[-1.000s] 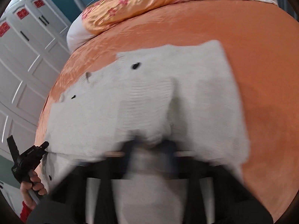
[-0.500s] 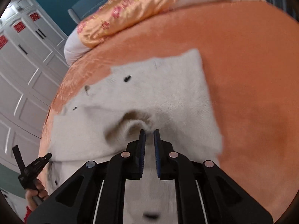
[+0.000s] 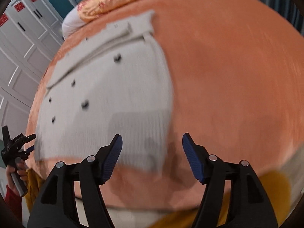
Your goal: Fold small clothes
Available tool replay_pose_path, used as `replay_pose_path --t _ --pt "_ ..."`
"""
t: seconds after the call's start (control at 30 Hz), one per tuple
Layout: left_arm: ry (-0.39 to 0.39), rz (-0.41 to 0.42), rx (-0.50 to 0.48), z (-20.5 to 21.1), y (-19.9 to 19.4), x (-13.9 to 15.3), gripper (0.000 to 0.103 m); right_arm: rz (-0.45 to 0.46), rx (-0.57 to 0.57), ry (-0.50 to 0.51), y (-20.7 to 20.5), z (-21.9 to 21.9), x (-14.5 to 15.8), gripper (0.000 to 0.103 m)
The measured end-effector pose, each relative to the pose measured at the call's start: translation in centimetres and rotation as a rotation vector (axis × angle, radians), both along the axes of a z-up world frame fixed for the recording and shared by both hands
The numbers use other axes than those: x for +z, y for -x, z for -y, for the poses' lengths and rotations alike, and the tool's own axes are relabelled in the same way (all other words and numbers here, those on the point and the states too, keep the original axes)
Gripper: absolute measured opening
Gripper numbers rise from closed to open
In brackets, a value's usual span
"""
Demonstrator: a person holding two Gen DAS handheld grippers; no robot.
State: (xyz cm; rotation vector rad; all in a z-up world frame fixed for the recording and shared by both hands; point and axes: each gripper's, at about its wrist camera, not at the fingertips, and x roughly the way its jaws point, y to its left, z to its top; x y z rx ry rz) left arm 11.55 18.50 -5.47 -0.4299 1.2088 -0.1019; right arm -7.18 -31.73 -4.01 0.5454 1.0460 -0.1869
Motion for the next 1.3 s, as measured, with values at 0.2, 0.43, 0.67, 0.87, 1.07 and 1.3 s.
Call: replay_pose_path --t 0.2,0.43,0.67,0.87,1.07,1.3 --pt "0.026 0.008 -0.041 1.4 1.2 -0.1 0.067 0.038 -0.076 -0.18 0.3 -0.3 -2.1 0.065" --pt "0.028 0.01 -0.067 1.7 0.5 0.1 0.031 0.1 -0.099 -0.232 -1.3 -0.6 -1.8 0.05" --pt "0.038 0.059 -0.093 1.5 1.3 2.9 0.006 0.134 -0.095 -0.191 -1.3 -0.8 0.1 0.007" --pt "0.045 0.123 -0.141 1.4 3.6 6.8 0.005 0.171 -0.028 -0.085 1.6 -1.6 4.2 0.005" --pt "-0.01 0.116 -0.234 0.6 8.2 9.2 0.005 0.089 0.088 0.036 6.2 -1.9 6.2 0.005" --pt "-0.112 -0.029 -0.374 -1.0 16.4 8.8 0.005 -0.124 0.285 0.1 13.2 -5.2 6.0 0.005"
